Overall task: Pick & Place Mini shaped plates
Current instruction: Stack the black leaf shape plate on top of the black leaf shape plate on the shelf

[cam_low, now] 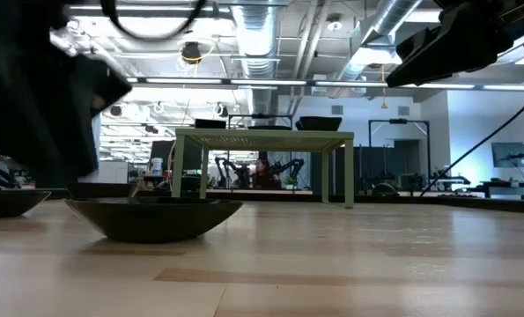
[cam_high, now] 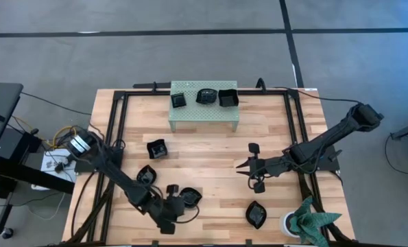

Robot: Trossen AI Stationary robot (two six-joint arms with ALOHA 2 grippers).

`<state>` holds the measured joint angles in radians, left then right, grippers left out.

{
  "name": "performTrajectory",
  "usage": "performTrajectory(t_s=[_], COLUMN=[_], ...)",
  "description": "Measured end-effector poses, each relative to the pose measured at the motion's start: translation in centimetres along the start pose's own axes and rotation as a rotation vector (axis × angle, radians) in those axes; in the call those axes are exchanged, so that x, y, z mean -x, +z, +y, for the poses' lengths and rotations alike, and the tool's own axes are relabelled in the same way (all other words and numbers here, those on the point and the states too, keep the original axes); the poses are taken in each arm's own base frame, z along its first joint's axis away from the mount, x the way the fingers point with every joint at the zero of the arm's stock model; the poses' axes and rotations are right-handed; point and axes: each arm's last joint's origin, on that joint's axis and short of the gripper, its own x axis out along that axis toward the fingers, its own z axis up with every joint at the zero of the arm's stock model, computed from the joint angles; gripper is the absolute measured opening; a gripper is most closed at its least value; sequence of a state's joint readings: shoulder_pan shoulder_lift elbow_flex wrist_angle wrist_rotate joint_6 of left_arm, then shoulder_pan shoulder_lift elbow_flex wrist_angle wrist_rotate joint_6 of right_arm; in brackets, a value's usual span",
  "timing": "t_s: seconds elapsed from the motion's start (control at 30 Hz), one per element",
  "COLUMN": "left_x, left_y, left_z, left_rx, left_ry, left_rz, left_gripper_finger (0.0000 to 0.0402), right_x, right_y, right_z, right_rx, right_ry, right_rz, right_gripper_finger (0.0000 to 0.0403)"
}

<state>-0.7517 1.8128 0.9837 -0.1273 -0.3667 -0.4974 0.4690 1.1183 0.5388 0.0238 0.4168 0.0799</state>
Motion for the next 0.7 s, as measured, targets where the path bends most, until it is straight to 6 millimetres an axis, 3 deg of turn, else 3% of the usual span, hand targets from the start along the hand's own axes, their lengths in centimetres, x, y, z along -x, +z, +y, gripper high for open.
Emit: performTrajectory(t_s=[0.27, 0.57, 0.7], left_x=[-2.0, 1.7, 2.2], left_y=[-1.3, 1.3, 1.5], left_z=[0.1, 0.7, 1.2], left_rx=[-0.054, -0.165, -0.233], left_ry=[0.051, 0.089, 0.105], left_rz=[0.055, -0.083, -0.067], left_gripper_finger=[0.0115, 0.0115, 0.0115], right_x=[0.0, 0.0, 0.0], right_y=[0.0, 0.0, 0.0], right_z=[0.0, 0.0, 0.0], right_rx=[0.000, -0.005, -0.035], right_ry=[0.000, 0.000, 0.000], right_rz=[0.000, -0.001, 0.000], right_gripper_finger=[0.0069, 0.0069, 0.0069])
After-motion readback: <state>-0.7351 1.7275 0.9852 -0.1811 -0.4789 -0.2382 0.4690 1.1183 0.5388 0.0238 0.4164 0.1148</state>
